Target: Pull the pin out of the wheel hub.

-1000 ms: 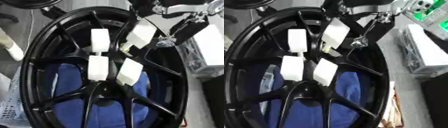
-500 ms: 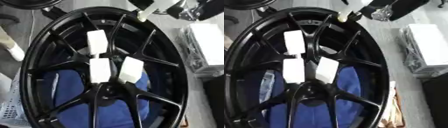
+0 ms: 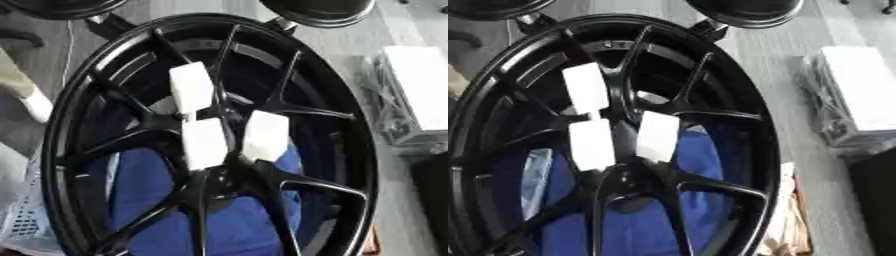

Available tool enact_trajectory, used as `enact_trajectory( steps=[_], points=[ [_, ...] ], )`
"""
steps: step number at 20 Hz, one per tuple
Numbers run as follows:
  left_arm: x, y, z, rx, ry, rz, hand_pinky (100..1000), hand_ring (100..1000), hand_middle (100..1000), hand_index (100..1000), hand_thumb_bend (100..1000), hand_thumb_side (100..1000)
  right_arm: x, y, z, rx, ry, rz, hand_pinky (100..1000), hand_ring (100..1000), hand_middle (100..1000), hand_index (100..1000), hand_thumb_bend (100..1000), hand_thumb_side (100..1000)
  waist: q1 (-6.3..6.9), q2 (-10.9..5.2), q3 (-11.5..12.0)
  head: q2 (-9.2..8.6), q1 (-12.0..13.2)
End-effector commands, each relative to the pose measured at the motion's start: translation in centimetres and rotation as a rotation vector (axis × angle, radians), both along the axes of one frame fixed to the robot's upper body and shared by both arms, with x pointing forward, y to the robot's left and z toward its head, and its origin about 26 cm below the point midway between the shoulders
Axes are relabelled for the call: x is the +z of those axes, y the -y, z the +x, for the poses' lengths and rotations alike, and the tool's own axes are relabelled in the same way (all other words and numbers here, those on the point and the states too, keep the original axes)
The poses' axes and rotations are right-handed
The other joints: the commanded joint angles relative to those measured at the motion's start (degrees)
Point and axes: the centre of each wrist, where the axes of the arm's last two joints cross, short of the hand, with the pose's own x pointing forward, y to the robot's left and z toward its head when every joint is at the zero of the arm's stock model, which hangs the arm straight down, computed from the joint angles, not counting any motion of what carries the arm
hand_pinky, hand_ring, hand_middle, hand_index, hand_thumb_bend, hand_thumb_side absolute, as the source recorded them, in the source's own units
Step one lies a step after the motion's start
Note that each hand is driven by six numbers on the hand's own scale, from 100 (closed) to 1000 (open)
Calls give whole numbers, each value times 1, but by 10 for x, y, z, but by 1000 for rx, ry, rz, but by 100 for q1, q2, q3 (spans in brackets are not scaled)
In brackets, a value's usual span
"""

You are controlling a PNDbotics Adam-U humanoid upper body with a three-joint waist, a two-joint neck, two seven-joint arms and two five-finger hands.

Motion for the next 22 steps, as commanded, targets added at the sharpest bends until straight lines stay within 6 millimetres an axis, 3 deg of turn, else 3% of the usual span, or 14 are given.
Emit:
enact_trajectory(
  steps=[1, 4, 17, 22],
  points=[
    [10, -2, -5, 12, 35, 22, 774, 699, 758, 733, 241, 873, 7, 22, -5, -112, -3, 9, 852, 840, 768, 810, 270, 100, 29, -143, 1, -24, 7],
    [10, -2, -5, 10, 34, 22, 774, 700, 759, 733, 241, 873, 5, 26, -5, -134, -39, 25, 876, 895, 843, 868, 305, 120, 30, -151, -2, -18, 1],
    [11, -2, -5, 8, 35, 24, 774, 701, 761, 733, 241, 872, 11, 18, -7, -121, 5, 19, 866, 870, 807, 838, 266, 115, 2, -190, 46, -24, -3],
    [11, -2, -4, 6, 35, 24, 774, 701, 761, 733, 241, 871, 15, 7, -7, -67, 53, 27, 848, 841, 766, 820, 136, 210, 5, -197, 57, -31, -16]
  ],
)
